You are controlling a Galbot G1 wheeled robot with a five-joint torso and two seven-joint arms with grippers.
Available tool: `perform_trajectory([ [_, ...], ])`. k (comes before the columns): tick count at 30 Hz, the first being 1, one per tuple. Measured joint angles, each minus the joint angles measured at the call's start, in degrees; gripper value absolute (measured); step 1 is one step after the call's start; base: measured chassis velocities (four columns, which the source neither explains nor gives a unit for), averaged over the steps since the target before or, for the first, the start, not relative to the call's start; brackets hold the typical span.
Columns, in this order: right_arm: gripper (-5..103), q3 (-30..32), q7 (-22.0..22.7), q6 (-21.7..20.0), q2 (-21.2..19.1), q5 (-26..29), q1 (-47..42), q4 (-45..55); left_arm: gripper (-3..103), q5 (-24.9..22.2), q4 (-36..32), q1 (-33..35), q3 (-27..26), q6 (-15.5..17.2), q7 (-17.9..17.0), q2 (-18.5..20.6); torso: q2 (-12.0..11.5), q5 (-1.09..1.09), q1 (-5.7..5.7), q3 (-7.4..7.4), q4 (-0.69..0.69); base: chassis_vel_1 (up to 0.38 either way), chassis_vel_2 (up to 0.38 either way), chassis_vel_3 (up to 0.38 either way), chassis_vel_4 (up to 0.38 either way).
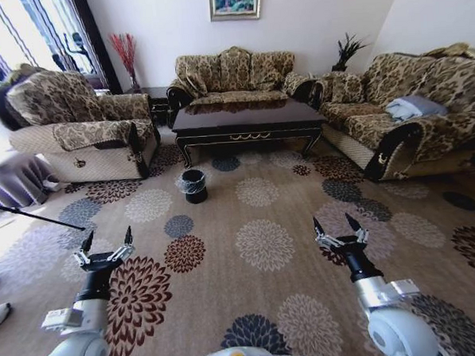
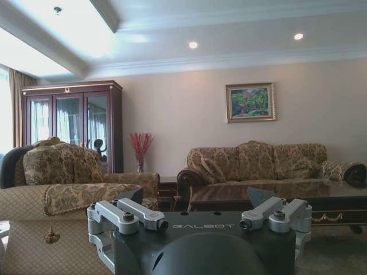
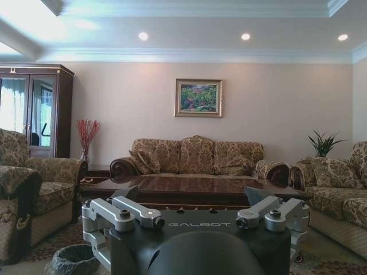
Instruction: Move to the front of the table and pick up the trash from the floor, then place it into the trash bin.
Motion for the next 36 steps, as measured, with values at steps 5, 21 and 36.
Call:
perform_trajectory([
  [5,100,0.14,-0.01,-0.07,-0.37,0.07,-0.23,0.61,100,0.03,-0.18,0.05,0.05,-0.04,0.01,-0.05,1.34,0.00,0.54,0.79,0.00,0.000,0.000,0.000,0.000],
  [21,100,0.07,0.01,-0.41,-0.69,0.09,-0.25,0.49,100,-0.04,-0.33,0.24,-0.09,-0.08,0.03,0.23,5.16,0.00,2.18,2.99,-0.01,0.000,0.000,0.000,0.000],
  [36,100,-0.06,-0.03,-0.41,-0.66,0.04,-0.14,0.13,100,-0.14,0.11,-0.14,-0.09,-0.08,0.06,0.33,9.41,0.00,4.00,5.40,0.00,0.000,0.000,0.000,0.000],
])
